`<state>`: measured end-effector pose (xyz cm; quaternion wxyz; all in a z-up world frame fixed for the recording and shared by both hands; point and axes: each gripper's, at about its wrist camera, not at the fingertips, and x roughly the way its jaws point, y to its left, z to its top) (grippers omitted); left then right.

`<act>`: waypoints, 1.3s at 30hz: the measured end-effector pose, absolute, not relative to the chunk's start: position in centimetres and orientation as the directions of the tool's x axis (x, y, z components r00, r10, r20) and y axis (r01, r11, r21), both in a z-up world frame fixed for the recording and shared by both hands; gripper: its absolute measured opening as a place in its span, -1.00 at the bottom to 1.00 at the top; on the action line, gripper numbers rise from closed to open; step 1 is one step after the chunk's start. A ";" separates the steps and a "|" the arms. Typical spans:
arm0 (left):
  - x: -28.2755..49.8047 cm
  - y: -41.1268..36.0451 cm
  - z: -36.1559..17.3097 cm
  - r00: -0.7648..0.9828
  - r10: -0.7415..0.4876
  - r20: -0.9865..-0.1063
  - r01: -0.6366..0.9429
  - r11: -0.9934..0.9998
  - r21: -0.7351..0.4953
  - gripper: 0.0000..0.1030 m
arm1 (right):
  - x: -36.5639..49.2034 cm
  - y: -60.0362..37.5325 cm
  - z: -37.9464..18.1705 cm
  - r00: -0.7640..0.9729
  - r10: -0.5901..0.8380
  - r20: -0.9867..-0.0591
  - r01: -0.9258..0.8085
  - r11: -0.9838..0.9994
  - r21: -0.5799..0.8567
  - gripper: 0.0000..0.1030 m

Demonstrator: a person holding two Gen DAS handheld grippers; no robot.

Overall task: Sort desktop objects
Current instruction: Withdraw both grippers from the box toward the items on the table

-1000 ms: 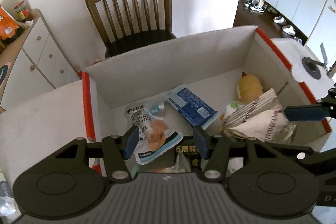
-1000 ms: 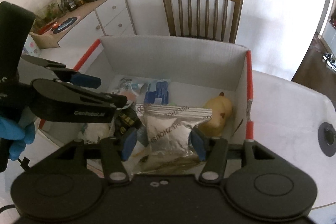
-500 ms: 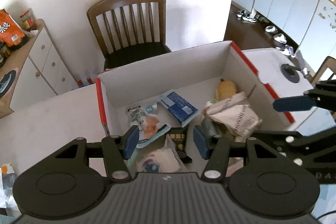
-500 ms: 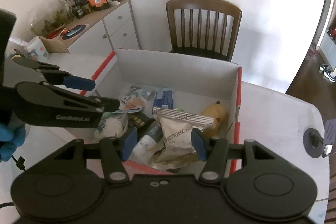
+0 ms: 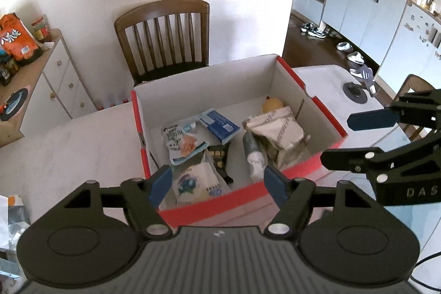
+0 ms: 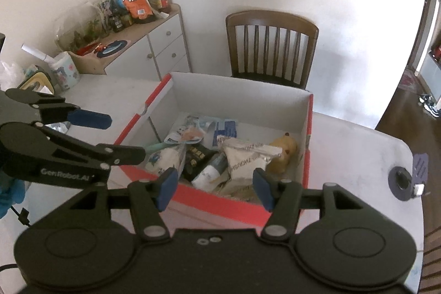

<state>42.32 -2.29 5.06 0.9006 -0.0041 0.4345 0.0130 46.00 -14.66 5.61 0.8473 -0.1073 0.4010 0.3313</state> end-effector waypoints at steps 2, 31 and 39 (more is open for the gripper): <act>41.5 -2.5 5.0 0.625 0.007 -0.780 -0.015 1.000 -0.003 0.49 | 45.3 -14.9 5.6 0.460 0.477 -0.749 -0.644 0.760 0.088 0.19; 28.3 -3.5 -1.6 0.608 -0.113 -0.786 0.099 0.993 -0.066 0.99 | 35.2 -15.0 0.3 0.433 0.416 -0.800 -0.535 0.832 0.143 0.22; 25.8 -3.5 -4.7 0.576 -0.151 -0.803 0.128 0.987 -0.094 0.99 | 33.8 -13.8 -1.4 0.398 0.416 -0.818 -0.518 0.837 0.174 0.22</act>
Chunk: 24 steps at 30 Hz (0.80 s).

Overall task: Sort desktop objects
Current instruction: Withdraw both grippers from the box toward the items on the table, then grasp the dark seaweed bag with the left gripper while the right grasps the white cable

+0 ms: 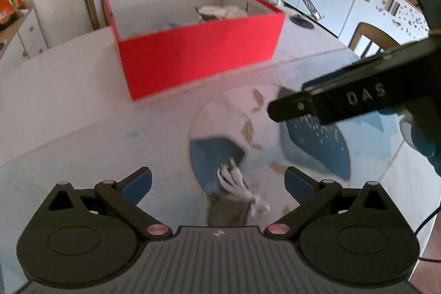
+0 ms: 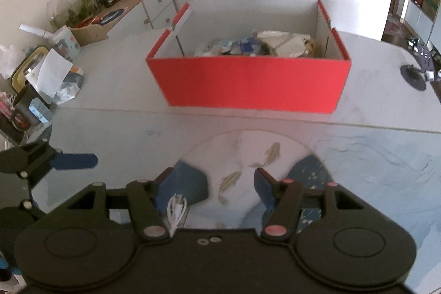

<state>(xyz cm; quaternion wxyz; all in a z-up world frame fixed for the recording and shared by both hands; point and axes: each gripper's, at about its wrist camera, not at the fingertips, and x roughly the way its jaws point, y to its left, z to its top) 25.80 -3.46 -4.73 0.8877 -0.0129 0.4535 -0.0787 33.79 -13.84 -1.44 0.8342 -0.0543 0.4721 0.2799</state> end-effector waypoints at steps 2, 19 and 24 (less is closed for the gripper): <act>25.4 -3.7 -5.5 0.567 -0.158 -0.808 0.148 0.985 -0.089 0.99 | 33.4 -13.5 -2.0 0.387 0.414 -0.824 -0.516 0.838 0.179 0.22; 24.7 -3.1 -9.0 0.536 -0.171 -0.827 0.154 0.983 -0.104 0.99 | 31.9 -10.7 -5.8 0.328 0.390 -0.861 -0.515 0.838 0.183 0.22; 24.5 -3.0 -9.4 0.536 -0.167 -0.827 0.146 0.984 -0.104 0.99 | 31.8 -10.1 -6.8 0.317 0.378 -0.870 -0.509 0.842 0.181 0.22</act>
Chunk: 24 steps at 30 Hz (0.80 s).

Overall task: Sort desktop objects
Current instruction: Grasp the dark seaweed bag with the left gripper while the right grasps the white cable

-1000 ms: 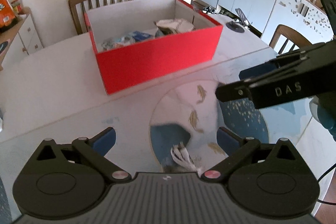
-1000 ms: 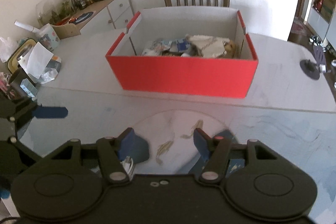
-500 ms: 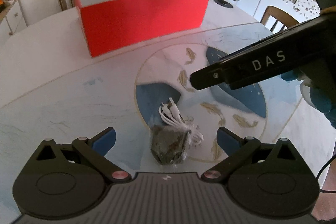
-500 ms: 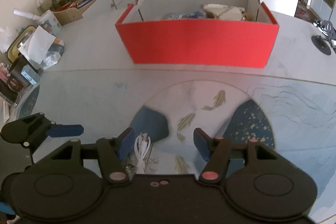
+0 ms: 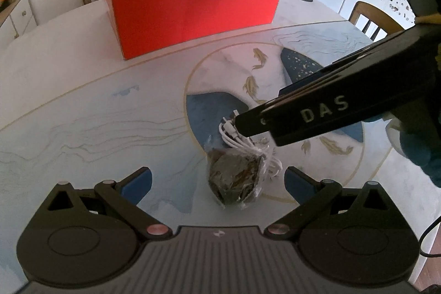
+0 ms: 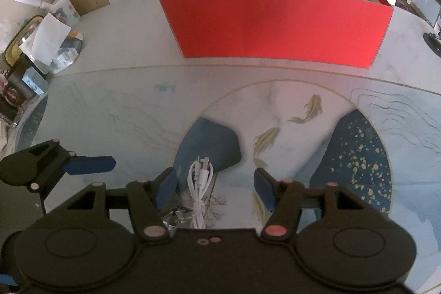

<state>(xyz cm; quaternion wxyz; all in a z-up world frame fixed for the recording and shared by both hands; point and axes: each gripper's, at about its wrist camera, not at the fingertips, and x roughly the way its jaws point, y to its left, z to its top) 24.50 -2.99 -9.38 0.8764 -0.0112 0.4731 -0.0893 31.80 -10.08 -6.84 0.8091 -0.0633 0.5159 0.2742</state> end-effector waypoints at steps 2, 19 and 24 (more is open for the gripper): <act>24.4 -2.9 -9.4 0.540 -0.169 -0.825 0.144 0.984 -0.107 0.99 | 31.8 -9.8 -7.1 0.321 0.371 -0.872 -0.508 0.844 0.173 0.22; 24.6 -2.3 -9.8 0.545 -0.172 -0.821 0.131 0.984 -0.120 0.98 | 31.9 -7.0 -8.9 0.365 0.288 -0.885 -0.505 0.860 0.072 -0.01; 24.6 -2.2 -9.9 0.548 -0.172 -0.819 0.127 0.984 -0.121 0.97 | 31.9 -7.3 -9.3 0.350 0.292 -0.890 -0.501 0.861 0.086 -0.01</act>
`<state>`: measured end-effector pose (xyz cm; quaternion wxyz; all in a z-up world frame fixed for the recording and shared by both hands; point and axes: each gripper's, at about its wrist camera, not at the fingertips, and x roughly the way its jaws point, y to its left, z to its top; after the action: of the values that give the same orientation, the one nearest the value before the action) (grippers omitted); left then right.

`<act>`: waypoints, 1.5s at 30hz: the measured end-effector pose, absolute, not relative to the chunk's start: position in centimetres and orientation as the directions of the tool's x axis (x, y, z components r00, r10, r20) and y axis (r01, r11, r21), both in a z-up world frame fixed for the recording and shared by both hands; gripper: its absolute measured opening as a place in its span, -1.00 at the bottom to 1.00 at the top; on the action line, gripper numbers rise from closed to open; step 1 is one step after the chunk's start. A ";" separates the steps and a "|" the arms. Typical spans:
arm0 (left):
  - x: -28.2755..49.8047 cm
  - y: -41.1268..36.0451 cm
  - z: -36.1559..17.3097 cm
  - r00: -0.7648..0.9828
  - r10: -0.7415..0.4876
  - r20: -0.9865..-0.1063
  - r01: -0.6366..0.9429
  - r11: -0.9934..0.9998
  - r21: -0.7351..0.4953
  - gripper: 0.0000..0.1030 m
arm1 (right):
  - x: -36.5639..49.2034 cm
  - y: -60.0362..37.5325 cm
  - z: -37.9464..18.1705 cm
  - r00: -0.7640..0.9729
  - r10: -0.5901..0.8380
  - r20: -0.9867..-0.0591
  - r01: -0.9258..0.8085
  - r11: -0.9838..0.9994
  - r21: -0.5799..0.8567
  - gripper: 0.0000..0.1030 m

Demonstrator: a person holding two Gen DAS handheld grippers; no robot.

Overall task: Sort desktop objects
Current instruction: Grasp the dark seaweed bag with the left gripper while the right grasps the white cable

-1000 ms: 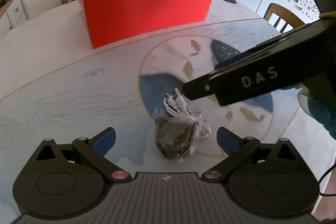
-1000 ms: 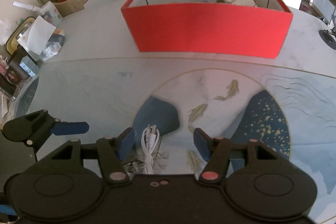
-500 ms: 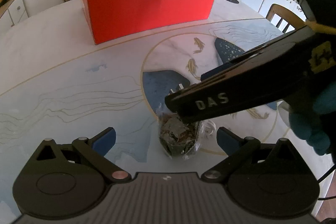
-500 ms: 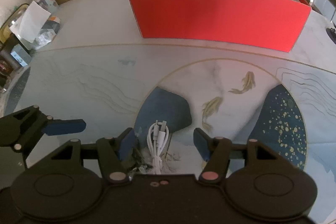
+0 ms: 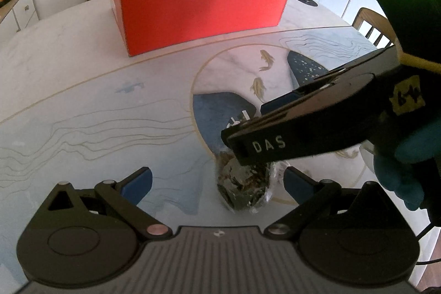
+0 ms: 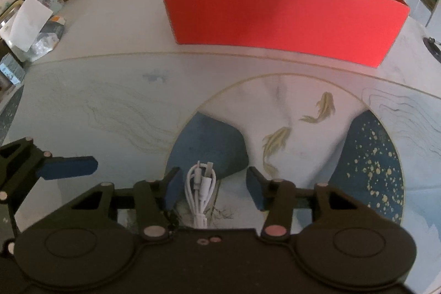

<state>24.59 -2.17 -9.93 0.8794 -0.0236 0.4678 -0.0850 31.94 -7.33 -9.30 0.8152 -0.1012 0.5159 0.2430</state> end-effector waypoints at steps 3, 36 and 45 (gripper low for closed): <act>24.6 -2.2 -10.0 0.552 -0.170 -0.817 0.126 0.985 -0.119 0.92 | 31.6 -7.1 -9.3 0.354 0.287 -0.890 -0.523 0.850 0.066 -0.04; 25.2 -3.7 -11.0 0.530 -0.227 -0.817 0.232 0.965 -0.118 0.43 | 32.8 -16.6 -7.6 0.290 0.217 -0.932 -0.204 0.965 0.162 -0.14; 25.2 -3.6 -11.0 0.533 -0.227 -0.815 0.223 0.967 -0.124 0.43 | 31.3 -14.3 -8.2 0.218 0.230 -0.949 -0.167 0.966 0.196 -0.14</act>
<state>25.22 -3.56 -10.98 0.8755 -0.0022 0.4659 -0.1284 31.32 -14.30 -8.23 0.7800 0.0256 0.6123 0.1271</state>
